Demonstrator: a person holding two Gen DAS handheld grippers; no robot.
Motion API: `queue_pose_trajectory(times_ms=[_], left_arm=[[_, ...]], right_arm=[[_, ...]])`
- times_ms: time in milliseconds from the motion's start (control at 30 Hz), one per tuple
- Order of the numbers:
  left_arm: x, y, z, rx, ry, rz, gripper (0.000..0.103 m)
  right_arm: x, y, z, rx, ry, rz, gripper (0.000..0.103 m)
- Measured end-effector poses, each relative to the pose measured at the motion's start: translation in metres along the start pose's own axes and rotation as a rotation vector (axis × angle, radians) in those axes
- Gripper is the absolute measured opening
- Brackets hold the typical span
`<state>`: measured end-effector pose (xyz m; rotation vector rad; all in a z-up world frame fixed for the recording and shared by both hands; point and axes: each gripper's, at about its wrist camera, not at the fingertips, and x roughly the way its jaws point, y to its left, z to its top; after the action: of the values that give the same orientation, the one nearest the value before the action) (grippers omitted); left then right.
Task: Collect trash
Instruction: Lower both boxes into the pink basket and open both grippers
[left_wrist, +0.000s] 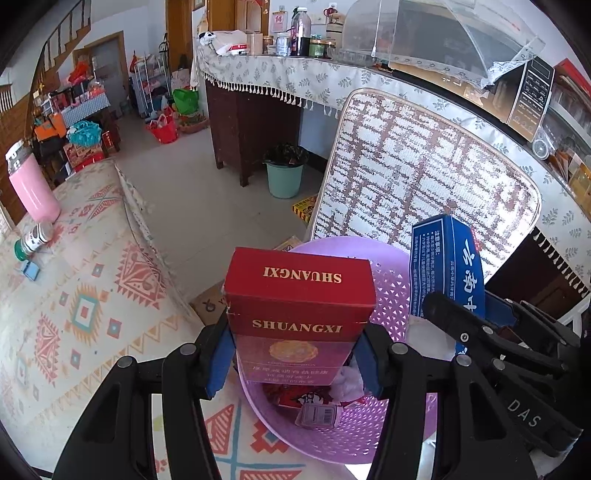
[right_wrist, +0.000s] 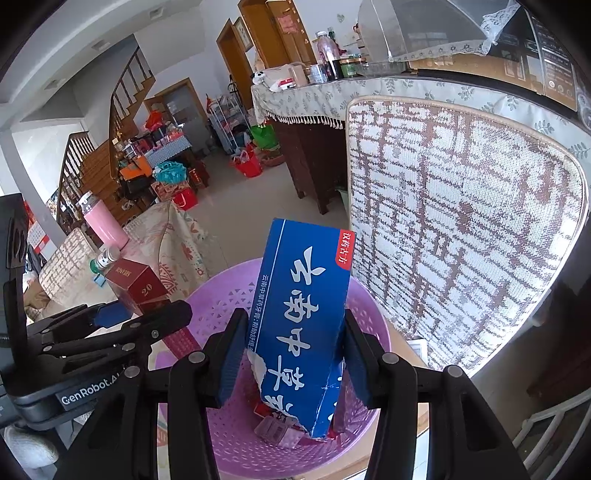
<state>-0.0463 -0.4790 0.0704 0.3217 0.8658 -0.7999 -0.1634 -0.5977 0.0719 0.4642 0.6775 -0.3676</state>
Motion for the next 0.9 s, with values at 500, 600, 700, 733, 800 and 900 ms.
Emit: queue_pose_trajectory(times_ms=[500,600,700,733,800,900], left_arm=[[0.011,0.007,0.001,-0.027,0.009,-0.018,0.056],[0.013,0.009,0.001,-0.032,0.012,-0.022,0.056],[0.017,0.012,0.001,-0.038,0.017,-0.024,0.056],[0.019,0.012,0.0,-0.04,0.019,-0.025,0.056],[0.022,0.011,0.001,-0.043,0.021,-0.028,0.056],[0.022,0.012,0.001,-0.044,0.018,-0.029,0.056]], right_arm=[[0.017,-0.004,0.0,0.004,0.028,-0.022,0.054],[0.02,-0.004,-0.001,0.005,0.033,-0.026,0.054],[0.021,-0.004,-0.002,0.006,0.038,-0.025,0.054],[0.021,-0.003,-0.003,0.004,0.039,-0.026,0.054],[0.021,-0.002,-0.003,0.0,0.039,-0.029,0.054],[0.022,-0.001,-0.004,-0.004,0.042,-0.035,0.054]])
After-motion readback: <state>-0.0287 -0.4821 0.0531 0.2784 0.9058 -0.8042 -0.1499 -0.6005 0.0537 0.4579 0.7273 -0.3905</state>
